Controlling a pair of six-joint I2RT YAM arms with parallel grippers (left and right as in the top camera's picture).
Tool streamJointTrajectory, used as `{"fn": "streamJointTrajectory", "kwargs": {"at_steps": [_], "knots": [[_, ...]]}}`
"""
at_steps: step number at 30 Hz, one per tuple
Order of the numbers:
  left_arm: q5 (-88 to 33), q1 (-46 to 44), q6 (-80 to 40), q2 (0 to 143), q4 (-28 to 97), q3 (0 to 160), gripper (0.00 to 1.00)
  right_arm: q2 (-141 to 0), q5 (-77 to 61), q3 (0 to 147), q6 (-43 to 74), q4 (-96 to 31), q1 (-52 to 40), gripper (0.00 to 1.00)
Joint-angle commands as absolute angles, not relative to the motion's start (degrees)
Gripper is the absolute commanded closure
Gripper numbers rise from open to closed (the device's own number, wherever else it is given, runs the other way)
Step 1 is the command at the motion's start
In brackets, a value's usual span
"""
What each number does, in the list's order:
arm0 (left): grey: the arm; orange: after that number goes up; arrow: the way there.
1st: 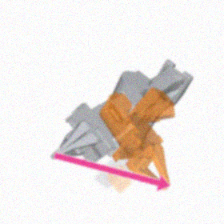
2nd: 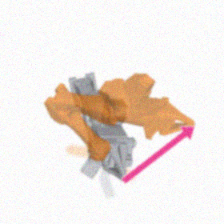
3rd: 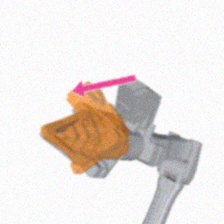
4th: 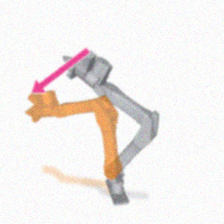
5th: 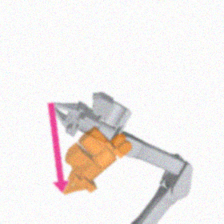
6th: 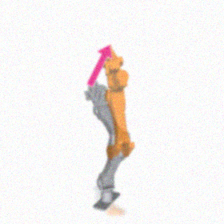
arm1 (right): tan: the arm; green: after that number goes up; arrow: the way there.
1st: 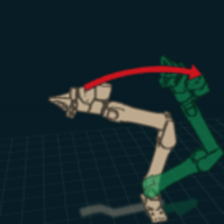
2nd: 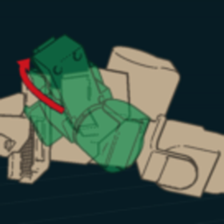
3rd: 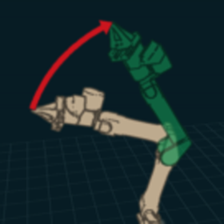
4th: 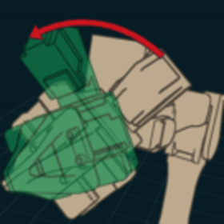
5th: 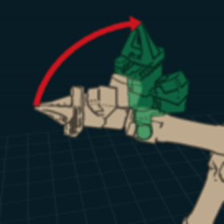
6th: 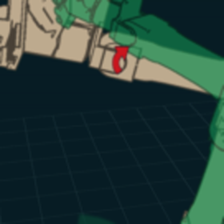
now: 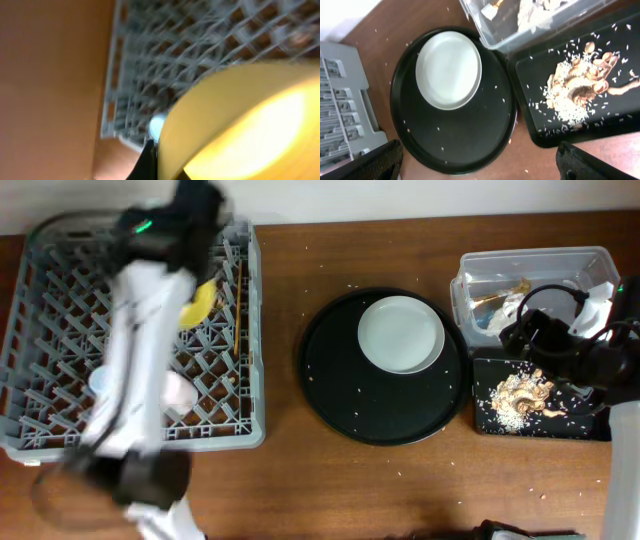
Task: Sort waste into correct bins and load items into the dishwasher rack
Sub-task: 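Place the yellow bowl in the rack with left gripper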
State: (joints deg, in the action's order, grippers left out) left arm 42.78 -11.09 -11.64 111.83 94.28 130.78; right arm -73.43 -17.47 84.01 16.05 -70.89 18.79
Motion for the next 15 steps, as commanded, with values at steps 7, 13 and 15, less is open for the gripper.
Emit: {"fn": "streamJointTrajectory", "kwargs": {"at_steps": [7,13,15], "knots": [[66.92,4.23,-9.28,105.97,44.45,88.31,1.0,-74.76,-17.41,84.33,15.92,-70.98,19.14,0.01],[71.26,1.17,-9.3,115.35,41.08,88.31,1.0,-74.76,-17.45,84.33,15.92,-71.0,19.14,0.02],[74.78,-0.43,-9.28,116.42,41.3,88.31,1.0,-74.76,-17.43,84.33,15.92,-71.0,19.14,0.02]]}}
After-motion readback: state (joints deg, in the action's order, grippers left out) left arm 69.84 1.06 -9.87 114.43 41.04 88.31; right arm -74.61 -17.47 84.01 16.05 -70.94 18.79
